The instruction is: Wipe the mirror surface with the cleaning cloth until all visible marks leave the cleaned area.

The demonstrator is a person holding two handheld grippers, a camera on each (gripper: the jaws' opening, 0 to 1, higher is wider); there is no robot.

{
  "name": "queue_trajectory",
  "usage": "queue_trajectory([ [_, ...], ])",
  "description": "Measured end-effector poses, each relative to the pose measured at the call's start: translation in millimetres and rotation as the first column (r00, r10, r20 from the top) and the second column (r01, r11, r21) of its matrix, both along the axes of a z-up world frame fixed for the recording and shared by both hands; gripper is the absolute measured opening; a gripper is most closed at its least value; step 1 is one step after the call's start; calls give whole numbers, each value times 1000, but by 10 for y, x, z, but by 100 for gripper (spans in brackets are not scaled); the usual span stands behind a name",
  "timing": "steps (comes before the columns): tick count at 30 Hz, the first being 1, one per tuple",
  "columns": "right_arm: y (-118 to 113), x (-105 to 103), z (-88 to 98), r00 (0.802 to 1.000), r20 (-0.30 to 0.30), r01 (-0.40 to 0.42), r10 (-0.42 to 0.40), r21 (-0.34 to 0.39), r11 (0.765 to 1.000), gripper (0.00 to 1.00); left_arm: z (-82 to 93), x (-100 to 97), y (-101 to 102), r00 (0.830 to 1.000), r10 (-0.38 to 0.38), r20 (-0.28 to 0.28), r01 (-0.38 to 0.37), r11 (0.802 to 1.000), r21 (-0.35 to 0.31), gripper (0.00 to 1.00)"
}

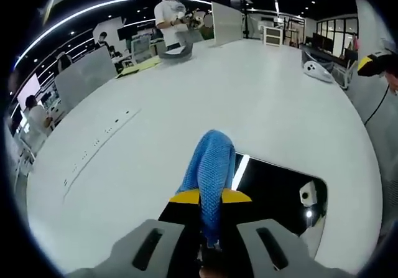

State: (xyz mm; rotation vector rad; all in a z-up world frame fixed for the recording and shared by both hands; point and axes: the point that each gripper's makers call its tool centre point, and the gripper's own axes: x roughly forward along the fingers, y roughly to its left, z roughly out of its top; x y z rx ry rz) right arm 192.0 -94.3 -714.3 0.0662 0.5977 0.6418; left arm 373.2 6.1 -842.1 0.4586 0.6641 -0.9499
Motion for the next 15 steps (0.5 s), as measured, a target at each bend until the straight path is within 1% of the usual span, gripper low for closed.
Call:
queue_trajectory([
  [5, 26, -34, 14, 1000, 4, -13, 13, -6, 1000, 94, -2, -75, 16, 1000, 8, 0, -8, 1000, -6, 6],
  [15, 33, -46, 51, 1000, 15, -14, 15, -11, 1000, 94, -3, -186, 43, 1000, 14, -10, -15, 1000, -12, 6],
])
